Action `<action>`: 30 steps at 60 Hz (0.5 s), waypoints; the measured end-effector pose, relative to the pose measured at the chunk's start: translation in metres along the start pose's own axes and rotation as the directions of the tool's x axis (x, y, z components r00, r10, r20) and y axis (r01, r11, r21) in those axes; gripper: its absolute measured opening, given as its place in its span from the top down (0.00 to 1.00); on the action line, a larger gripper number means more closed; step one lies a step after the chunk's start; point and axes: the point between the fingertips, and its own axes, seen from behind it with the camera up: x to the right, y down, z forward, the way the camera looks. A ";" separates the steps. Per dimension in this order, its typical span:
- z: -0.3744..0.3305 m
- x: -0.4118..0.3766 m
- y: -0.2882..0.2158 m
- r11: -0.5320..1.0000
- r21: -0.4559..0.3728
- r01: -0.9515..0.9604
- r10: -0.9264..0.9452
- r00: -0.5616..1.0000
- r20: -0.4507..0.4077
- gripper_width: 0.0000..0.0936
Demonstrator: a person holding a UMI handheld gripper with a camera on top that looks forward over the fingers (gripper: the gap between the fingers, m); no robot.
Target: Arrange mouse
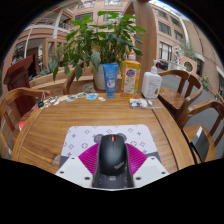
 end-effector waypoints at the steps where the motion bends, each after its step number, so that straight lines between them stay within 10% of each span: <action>1: 0.002 0.000 0.003 1.000 -0.005 -0.004 0.004 1.000 0.002 0.57; 10: 0.000 -0.006 0.012 0.999 -0.035 -0.031 0.032 0.999 0.037 0.46; 16: -0.023 -0.004 -0.003 1.000 0.016 -0.017 0.017 1.000 0.018 0.07; 30: -0.121 -0.006 -0.037 0.992 0.124 0.003 0.001 0.999 -0.036 0.09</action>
